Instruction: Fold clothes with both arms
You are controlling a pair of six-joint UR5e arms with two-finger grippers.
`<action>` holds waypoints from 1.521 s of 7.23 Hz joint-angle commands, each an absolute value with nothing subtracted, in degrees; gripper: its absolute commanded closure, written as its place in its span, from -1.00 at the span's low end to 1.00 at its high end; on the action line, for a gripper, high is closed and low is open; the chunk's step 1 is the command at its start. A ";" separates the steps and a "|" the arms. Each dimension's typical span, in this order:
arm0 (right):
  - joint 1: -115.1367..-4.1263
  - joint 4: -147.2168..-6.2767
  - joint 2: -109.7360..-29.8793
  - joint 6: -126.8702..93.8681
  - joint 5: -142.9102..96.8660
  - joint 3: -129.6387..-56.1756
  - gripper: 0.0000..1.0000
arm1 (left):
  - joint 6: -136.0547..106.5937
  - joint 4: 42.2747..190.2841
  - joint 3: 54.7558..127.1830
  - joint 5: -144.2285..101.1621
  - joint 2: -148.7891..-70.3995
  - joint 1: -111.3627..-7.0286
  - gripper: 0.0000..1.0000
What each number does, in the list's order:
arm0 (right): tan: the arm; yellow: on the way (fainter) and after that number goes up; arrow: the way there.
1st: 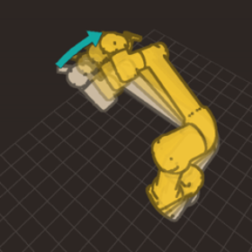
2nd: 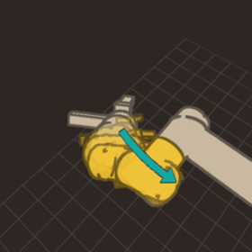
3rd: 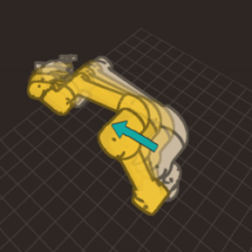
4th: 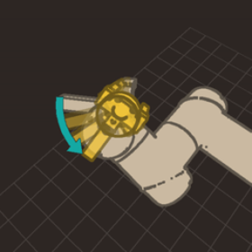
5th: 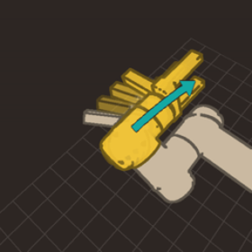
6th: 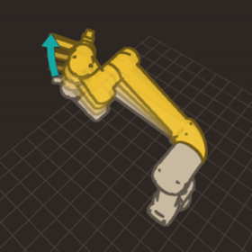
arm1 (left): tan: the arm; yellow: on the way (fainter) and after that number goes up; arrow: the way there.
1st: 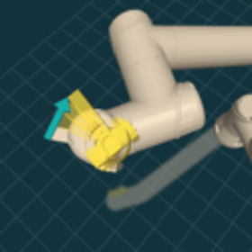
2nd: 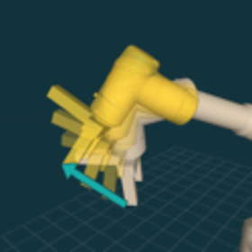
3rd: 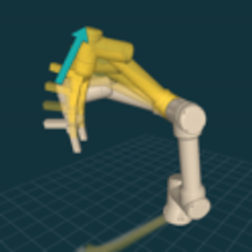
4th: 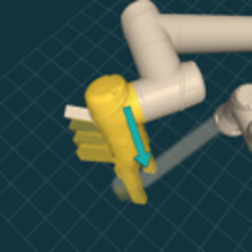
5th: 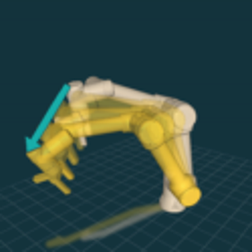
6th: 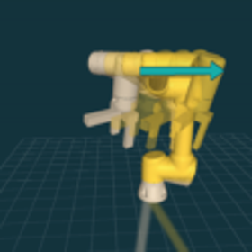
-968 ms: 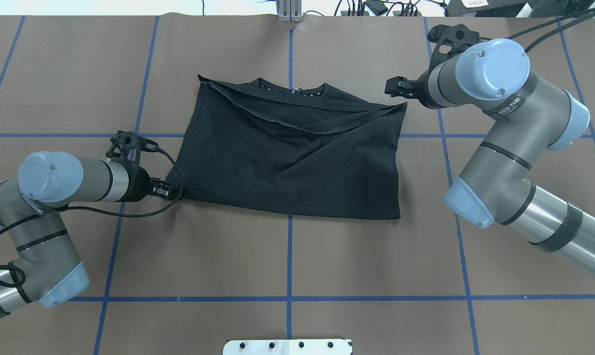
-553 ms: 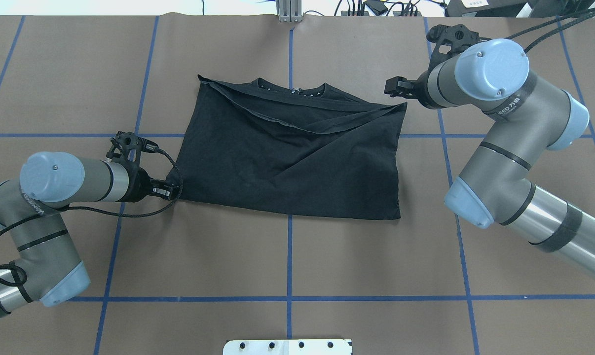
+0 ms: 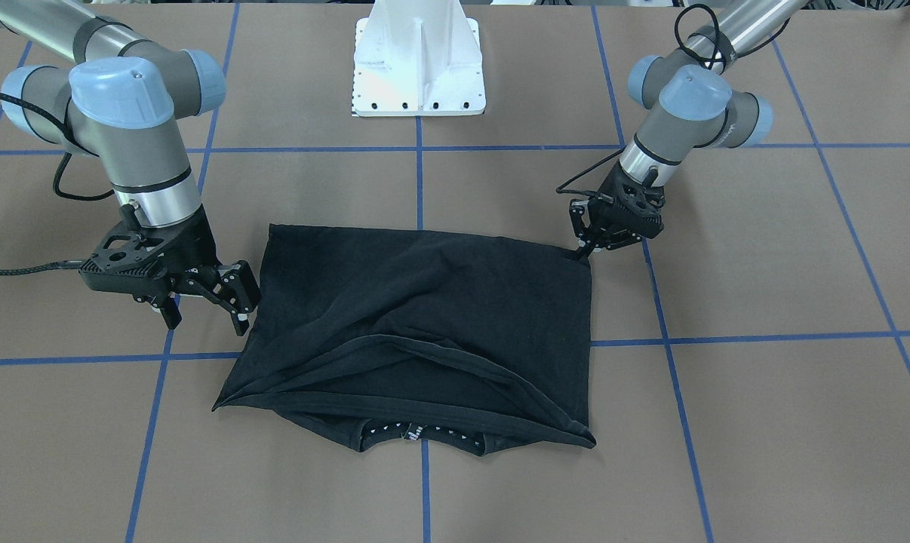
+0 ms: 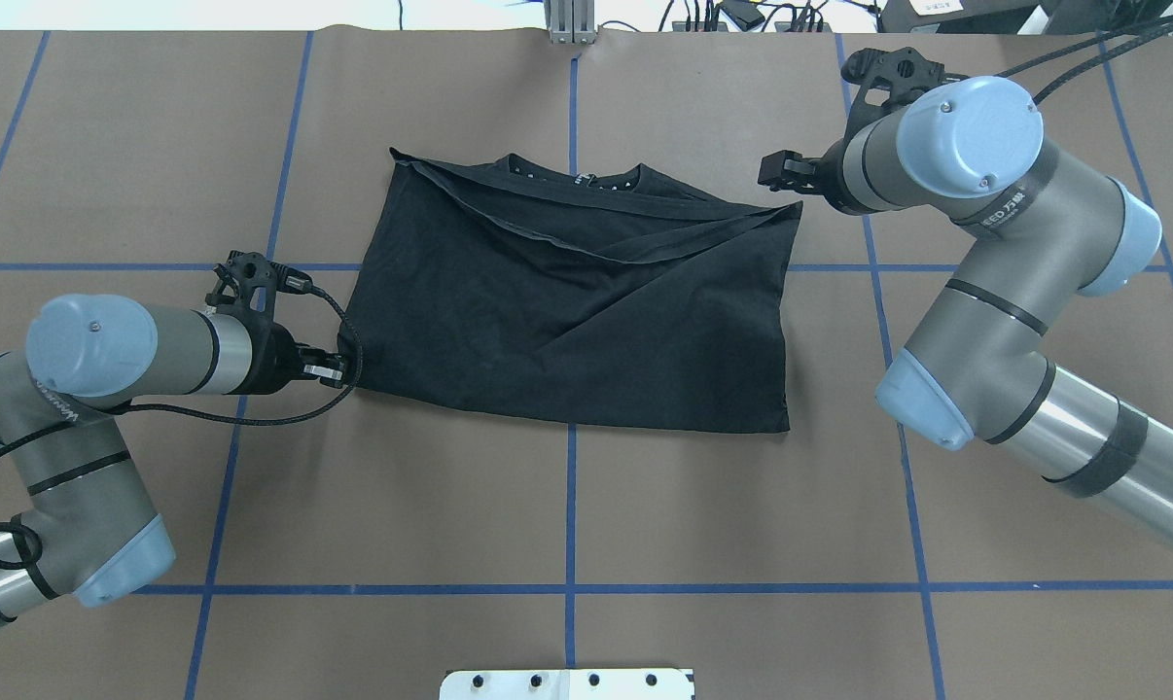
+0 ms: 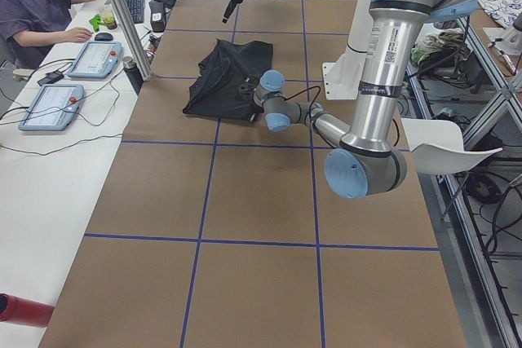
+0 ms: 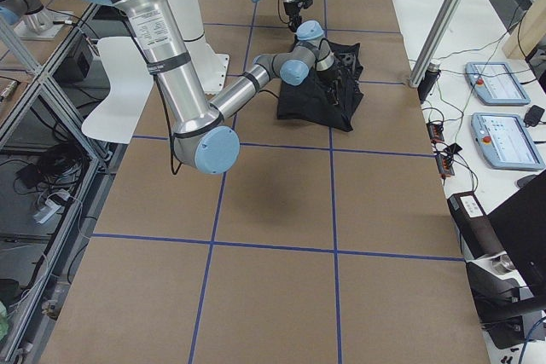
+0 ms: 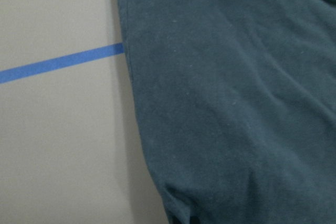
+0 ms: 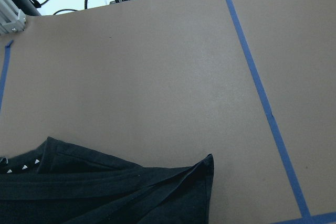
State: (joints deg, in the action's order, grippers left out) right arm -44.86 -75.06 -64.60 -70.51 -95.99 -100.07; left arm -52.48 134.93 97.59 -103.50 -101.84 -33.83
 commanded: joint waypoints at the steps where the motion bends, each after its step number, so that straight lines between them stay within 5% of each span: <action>1: -44.74 -75.06 -64.60 -70.58 -96.06 -100.11 -0.99 | -47.07 134.65 99.31 -103.54 -99.86 -35.06 1.00; 4: -44.12 -74.97 -64.51 -70.49 -96.24 -100.02 -0.99 | -28.71 135.08 90.66 -104.06 -100.89 -48.03 1.00; 5: -43.77 -74.88 -64.42 -70.49 -96.15 -99.93 -0.99 | -23.43 135.09 82.96 -103.98 -105.95 -52.25 1.00; 7: -42.90 -74.80 -63.99 -70.49 -95.89 -99.93 -0.99 | -19.00 145.56 55.00 -103.80 -122.87 -57.20 1.00; 9: -42.72 -74.62 -64.07 -70.49 -95.89 -100.02 -0.99 | -16.53 145.90 46.34 -104.15 -130.59 -60.72 1.00; 10: -42.11 -74.62 -63.90 -70.49 -95.80 -99.93 -0.99 | -16.52 146.94 46.58 -104.50 -130.43 -61.60 -0.93; 11: -41.06 -74.62 -63.55 -70.58 -95.63 -99.67 -0.99 | -16.61 150.00 48.67 -105.02 -128.52 -61.79 -1.00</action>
State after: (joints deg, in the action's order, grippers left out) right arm -42.08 -74.65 -63.86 -70.51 -95.79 -99.90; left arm -16.73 147.26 47.77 -104.49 -129.41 -61.07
